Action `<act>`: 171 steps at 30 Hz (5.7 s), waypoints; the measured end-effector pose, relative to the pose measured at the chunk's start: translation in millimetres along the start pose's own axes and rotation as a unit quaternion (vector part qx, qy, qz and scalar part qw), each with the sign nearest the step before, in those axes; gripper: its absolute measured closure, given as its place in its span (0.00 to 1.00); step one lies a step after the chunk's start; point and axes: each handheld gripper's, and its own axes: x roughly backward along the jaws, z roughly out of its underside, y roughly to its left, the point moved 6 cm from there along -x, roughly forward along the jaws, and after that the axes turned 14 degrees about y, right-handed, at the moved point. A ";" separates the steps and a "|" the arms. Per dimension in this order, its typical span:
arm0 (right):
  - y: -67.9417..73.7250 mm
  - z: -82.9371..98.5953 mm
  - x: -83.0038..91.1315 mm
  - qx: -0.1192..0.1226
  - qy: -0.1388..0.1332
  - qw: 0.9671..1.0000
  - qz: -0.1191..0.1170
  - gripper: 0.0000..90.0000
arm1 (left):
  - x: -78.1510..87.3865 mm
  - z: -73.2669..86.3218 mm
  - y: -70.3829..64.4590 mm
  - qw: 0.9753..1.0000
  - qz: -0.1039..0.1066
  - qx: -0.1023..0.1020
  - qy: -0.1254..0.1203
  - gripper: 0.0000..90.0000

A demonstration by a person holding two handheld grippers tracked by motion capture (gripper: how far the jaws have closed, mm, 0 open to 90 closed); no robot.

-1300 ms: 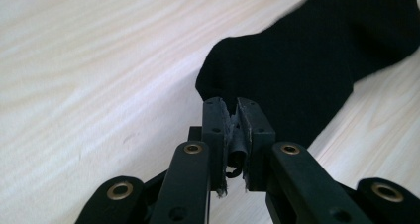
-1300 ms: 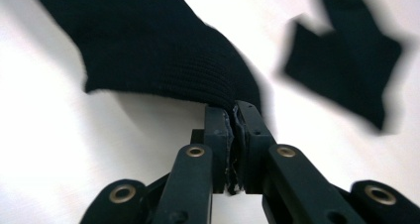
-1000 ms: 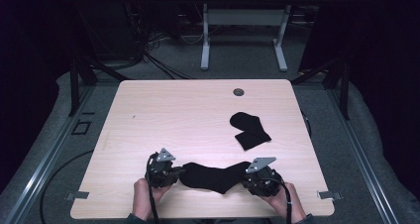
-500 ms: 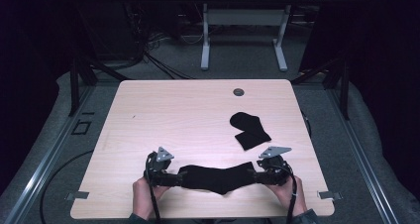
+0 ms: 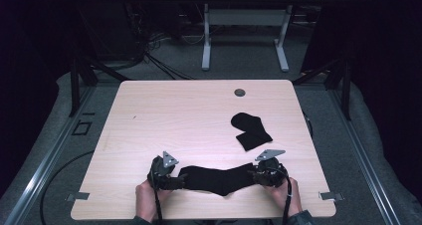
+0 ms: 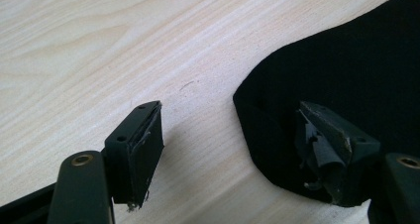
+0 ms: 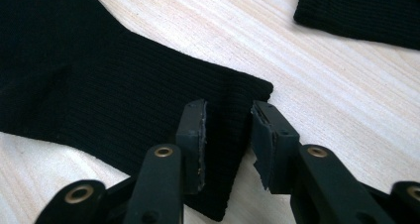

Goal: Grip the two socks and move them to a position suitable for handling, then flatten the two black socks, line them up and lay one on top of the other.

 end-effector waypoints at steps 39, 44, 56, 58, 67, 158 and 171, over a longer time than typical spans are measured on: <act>16.6 24.6 9.7 0.005 0.009 1.000 -0.020 0.72 | 10.7 23.5 -12.1 0.999 0.022 -0.020 -0.020 0.17; 9.3 20.1 18.9 -0.018 -0.026 0.999 -0.029 0.46 | 30.4 18.3 -0.7 0.998 0.023 0.003 -0.059 0.08; -18.3 -10.2 27.5 -0.004 -0.036 0.999 -0.013 0.15 | 16.5 40.3 55.0 0.997 -0.014 0.068 -0.043 0.01; -24.2 -16.6 27.3 -0.007 -0.038 0.999 -0.012 0.11 | 12.7 43.5 57.7 0.997 -0.013 0.072 -0.040 0.00; -48.2 -40.1 21.2 -0.019 -0.038 0.999 -0.005 0.01 | 7.3 48.5 59.9 0.997 -0.016 0.071 -0.031 0.00; 10.4 -117.0 12.9 0.099 -0.070 0.988 -0.091 0.93 | 5.6 46.5 60.6 0.997 -0.018 0.070 -0.038 0.00; 10.7 -107.3 -29.6 0.118 -0.005 0.989 -0.088 0.50 | 5.8 46.5 60.5 0.997 -0.016 0.069 -0.037 0.00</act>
